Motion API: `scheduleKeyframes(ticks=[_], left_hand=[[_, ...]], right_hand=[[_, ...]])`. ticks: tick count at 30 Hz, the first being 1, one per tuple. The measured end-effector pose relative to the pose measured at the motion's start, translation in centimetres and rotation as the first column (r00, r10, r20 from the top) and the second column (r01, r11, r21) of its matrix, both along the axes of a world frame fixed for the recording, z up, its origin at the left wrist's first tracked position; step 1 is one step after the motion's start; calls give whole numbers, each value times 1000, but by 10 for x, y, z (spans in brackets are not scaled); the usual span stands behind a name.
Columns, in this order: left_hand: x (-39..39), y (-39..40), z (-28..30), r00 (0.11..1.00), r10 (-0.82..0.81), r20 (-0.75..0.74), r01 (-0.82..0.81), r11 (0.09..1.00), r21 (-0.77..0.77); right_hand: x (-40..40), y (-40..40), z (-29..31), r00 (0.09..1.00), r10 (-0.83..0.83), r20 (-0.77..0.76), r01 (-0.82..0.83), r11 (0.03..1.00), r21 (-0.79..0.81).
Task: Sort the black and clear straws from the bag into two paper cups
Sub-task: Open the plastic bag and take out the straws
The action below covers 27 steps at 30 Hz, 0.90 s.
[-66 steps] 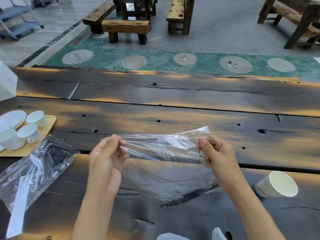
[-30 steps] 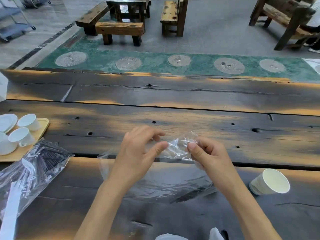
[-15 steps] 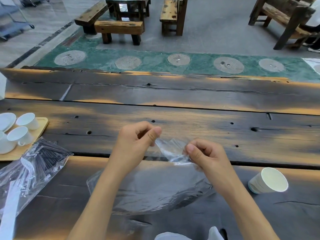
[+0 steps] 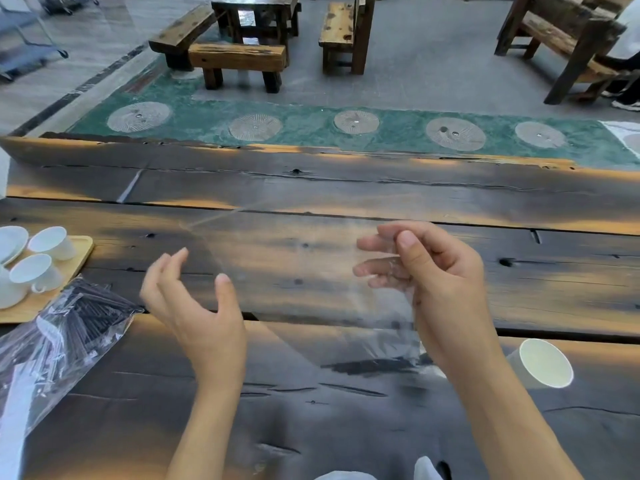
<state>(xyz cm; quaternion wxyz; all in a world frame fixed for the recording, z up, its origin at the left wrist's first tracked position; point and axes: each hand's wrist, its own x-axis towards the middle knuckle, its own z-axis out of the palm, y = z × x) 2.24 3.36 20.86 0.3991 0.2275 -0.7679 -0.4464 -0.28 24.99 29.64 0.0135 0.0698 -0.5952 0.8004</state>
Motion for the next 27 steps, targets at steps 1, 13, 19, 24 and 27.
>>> scheduleKeyframes(ticks=[1,13,19,24,27], left_hand=[[-1,0,-11,999,-15,49,10,994,112],[20,67,-62,863,-416,-286,173,-287,942],[11,33,-61,888,-367,-278,242,-142,960],[13,-8,-65,887,-417,-196,288,169,943],[19,-21,-66,865,-447,-227,351,216,911]], right_hand=[[1,-5,4,1000,7,2,-7,1000,-21],[6,-25,14,994,71,88,-21,884,-468],[-2,27,0,977,-106,183,161,933,-320],[-14,72,6,984,-180,7,178,979,102],[-17,82,12,993,-72,-89,101,922,374]])
